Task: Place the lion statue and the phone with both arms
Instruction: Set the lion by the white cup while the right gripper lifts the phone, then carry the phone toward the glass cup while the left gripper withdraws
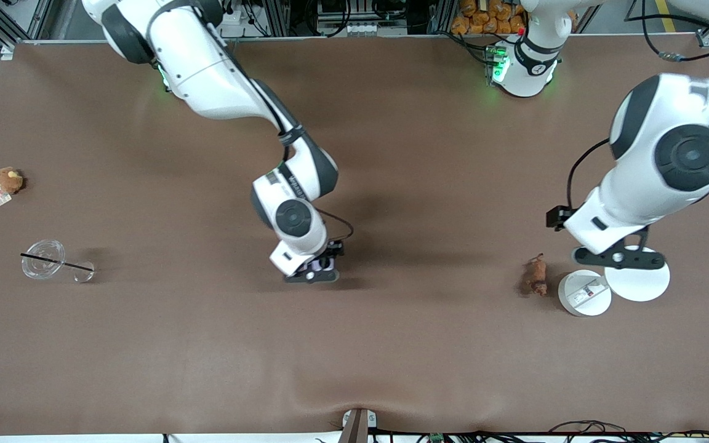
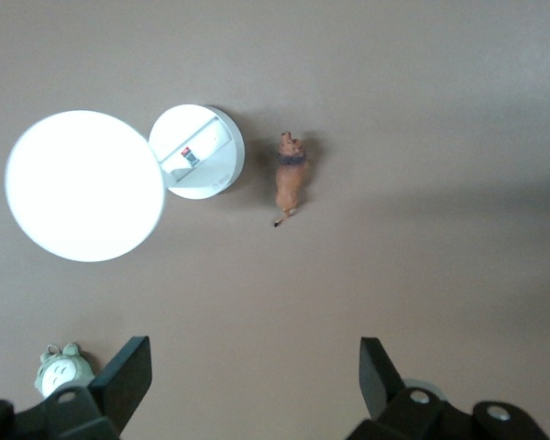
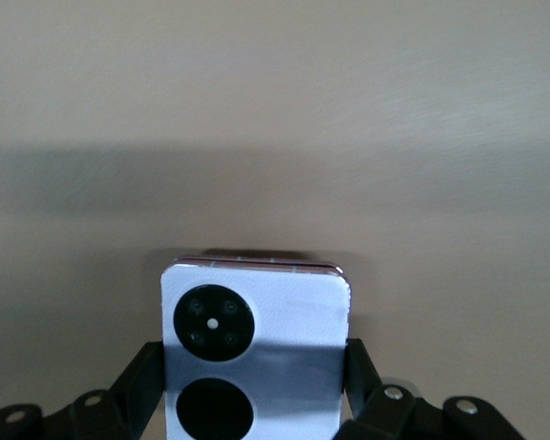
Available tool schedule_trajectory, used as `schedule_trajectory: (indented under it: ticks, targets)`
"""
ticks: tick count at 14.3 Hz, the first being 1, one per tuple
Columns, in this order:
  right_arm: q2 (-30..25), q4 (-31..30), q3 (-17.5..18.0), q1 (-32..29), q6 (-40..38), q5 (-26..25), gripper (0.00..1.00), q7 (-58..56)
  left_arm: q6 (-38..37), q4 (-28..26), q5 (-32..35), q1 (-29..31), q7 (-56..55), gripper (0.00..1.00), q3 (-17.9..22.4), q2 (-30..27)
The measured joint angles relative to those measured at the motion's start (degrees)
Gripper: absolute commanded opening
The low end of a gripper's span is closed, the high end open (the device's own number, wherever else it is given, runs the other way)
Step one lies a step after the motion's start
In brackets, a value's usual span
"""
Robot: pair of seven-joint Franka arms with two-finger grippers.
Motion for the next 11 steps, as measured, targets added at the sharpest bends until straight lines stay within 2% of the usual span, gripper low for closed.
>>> schedule_trajectory:
  ticks: [3, 5, 11]
  targets:
    - [-3.8, 0.4, -0.1, -6.3, -6.9, 0.2, 0.0, -3.7, -2.3, 2.5, -1.0, 0.6, 0.0, 1.0, 0.0, -2.9]
    - [-6.1, 0.4, -0.2, -10.7, -11.5, 0.2, 0.0, -9.1, -4.3, 2.6, -3.9, 1.3, -0.3, 1.0, 0.1, -5.8]
    - [-8.4, -0.1, -0.3, -24.4, -18.7, 0.2, 0.0, -18.0, -10.0, 2.6, -13.2, 8.5, -0.3, 1.0, 0.3, -12.7]
